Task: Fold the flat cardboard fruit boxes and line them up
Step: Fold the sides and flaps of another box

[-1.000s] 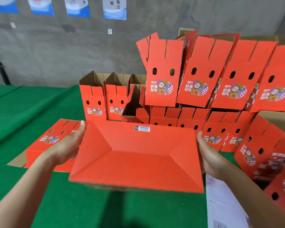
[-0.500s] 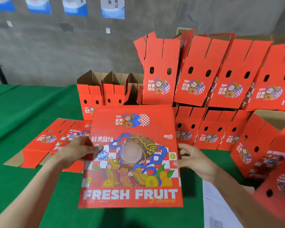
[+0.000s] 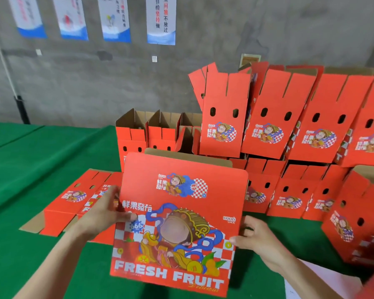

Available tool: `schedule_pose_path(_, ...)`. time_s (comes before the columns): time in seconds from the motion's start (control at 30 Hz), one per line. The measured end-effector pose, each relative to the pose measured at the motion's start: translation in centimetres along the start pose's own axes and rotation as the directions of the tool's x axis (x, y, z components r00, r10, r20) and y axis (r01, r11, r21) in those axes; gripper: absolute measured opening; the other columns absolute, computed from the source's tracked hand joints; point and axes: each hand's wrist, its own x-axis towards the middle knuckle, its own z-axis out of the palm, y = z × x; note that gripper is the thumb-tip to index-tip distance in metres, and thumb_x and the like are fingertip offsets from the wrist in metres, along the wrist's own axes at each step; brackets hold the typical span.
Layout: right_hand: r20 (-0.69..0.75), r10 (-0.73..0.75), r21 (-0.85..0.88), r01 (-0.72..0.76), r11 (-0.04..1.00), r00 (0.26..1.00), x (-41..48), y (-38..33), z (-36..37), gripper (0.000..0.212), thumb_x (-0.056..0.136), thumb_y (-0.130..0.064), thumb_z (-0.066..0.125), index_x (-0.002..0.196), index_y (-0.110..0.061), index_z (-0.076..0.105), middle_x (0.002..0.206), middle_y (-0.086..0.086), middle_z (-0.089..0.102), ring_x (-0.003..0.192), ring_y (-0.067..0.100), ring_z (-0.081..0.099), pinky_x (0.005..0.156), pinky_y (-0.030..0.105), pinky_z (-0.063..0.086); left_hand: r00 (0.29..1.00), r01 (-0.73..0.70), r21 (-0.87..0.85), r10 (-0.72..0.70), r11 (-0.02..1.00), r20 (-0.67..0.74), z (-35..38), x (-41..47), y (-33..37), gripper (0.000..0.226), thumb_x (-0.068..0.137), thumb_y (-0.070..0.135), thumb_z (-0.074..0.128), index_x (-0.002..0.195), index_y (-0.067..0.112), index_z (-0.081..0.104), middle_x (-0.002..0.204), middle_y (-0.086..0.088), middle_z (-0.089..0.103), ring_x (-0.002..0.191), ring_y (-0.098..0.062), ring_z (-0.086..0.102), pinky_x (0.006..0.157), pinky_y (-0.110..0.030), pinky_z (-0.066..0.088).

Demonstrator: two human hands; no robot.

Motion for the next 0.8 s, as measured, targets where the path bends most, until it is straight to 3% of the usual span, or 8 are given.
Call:
schedule_pose_path(0.1, 0.023, -0.047, 0.060, 0.045, 0.997, 0.999, 0.4, -1.0, 1.9, 0.033, 0.080, -0.006, 0.073, 0.108, -0.016, 0.058, 0.107, -0.001, 0.070, 0.095, 0.013, 0.068, 0.081, 0.040, 0.057, 0.998, -0.055, -0.009, 0.055, 0.998, -0.043, -2.3, 0.6, 1.0, 0.058, 0.062, -0.011, 0.079, 0.110, 0.005, 0.050, 0.108, -0.019, 0.061, 0.096, -0.032, 0.064, 0.087, -0.048, 0.052)
schedule_pose_path(0.23, 0.094, -0.149, 0.122, 0.137, 0.983, 0.984, 1.4, -3.4, 5.6, 0.042, 0.083, -0.021, 0.070, 0.118, -0.036, 0.051, 0.121, -0.012, 0.058, 0.104, 0.007, 0.064, 0.072, 0.030, 0.058, 0.985, -0.113, -0.061, 0.104, 0.992, -0.136, -6.8, 1.6, 1.9, 0.043, 0.065, -0.005, 0.077, 0.099, 0.004, 0.053, 0.101, -0.017, 0.064, 0.078, -0.018, 0.068, 0.068, -0.034, 0.057)
schedule_pose_path(0.37, 0.110, -0.250, 0.045, 0.246, 0.968, 0.962, 3.3, -7.0, 9.4, 0.059, 0.084, -0.013, 0.072, 0.132, -0.031, 0.044, 0.136, -0.013, 0.052, 0.128, 0.022, 0.047, 0.101, 0.051, 0.044, 0.953, -0.181, -0.114, 0.146, 0.977, -0.264, -11.0, 3.5, 2.8, 0.028, 0.078, -0.002, 0.070, 0.098, 0.013, 0.060, 0.104, -0.013, 0.066, 0.078, -0.021, 0.069, 0.073, -0.040, 0.053)
schedule_pose_path(0.5, 0.082, -0.347, 0.069, 0.342, 0.937, 0.934, 5.8, -11.0, 12.4, 0.035, 0.082, 0.002, 0.069, 0.105, -0.019, 0.053, 0.098, -0.016, 0.070, 0.092, 0.004, 0.068, 0.064, 0.022, 0.055, 0.902, -0.280, -0.030, 0.252, 0.959, -0.351, -13.3, 6.3, 4.4, 0.032, 0.090, 0.005, 0.061, 0.116, 0.022, 0.057, 0.106, -0.005, 0.068, 0.081, -0.015, 0.067, 0.079, -0.046, 0.054)
schedule_pose_path(0.6, 0.008, -0.411, 0.070, 0.409, 0.910, 0.912, 7.9, -14.4, 14.6, 0.034, 0.081, 0.003, 0.069, 0.103, -0.019, 0.055, 0.095, -0.019, 0.069, 0.079, 0.001, 0.068, 0.054, 0.019, 0.052, 0.812, -0.381, 0.167, 0.416, 0.909, -0.410, -13.9, 9.6, 6.5, 0.036, 0.094, 0.006, 0.053, 0.125, 0.023, 0.046, 0.109, -0.007, 0.062, 0.090, -0.016, 0.062, 0.089, -0.042, 0.052)
schedule_pose_path(0.63, -0.012, -0.440, 0.055, 0.440, 0.897, 0.898, 8.8, -15.7, 15.2, 0.033, 0.081, 0.003, 0.069, 0.102, -0.019, 0.055, 0.093, -0.019, 0.070, 0.076, 0.002, 0.068, 0.055, 0.021, 0.052, 0.792, -0.337, 0.279, 0.431, 0.899, -0.432, -13.8, 11.0, 7.0, 0.044, 0.093, 0.008, 0.055, 0.133, 0.017, 0.041, 0.123, -0.014, 0.055, 0.109, -0.025, 0.056, 0.099, -0.045, 0.045)
schedule_pose_path(0.7, -0.067, -0.488, 0.026, 0.491, 0.871, 0.870, 11.1, -18.5, 16.3, 0.032, 0.082, 0.004, 0.068, 0.099, -0.019, 0.055, 0.090, -0.014, 0.070, 0.078, 0.008, 0.067, 0.064, 0.032, 0.057, 0.813, -0.201, 0.432, 0.395, 0.879, -0.427, -13.0, 13.5, 7.7, 0.075, 0.089, 0.017, 0.063, 0.150, 0.012, 0.019, 0.154, -0.021, 0.018, 0.144, -0.030, 0.017, 0.116, -0.039, 0.018)
schedule_pose_path(0.8, -0.177, -0.534, -0.020, 0.539, 0.842, 0.827, 15.3, -22.5, 17.2, 0.035, 0.081, 0.004, 0.067, 0.097, -0.024, 0.054, 0.098, -0.005, 0.069, 0.095, 0.023, 0.067, 0.084, 0.048, 0.055, 0.907, -0.297, 0.354, 0.378, 0.887, -0.186, -11.1, 17.0, 8.2, 0.083, 0.089, 0.016, 0.063, 0.152, 0.019, 0.009, 0.158, -0.015, -0.003, 0.147, -0.019, -0.005, 0.115, -0.028, 0.008)
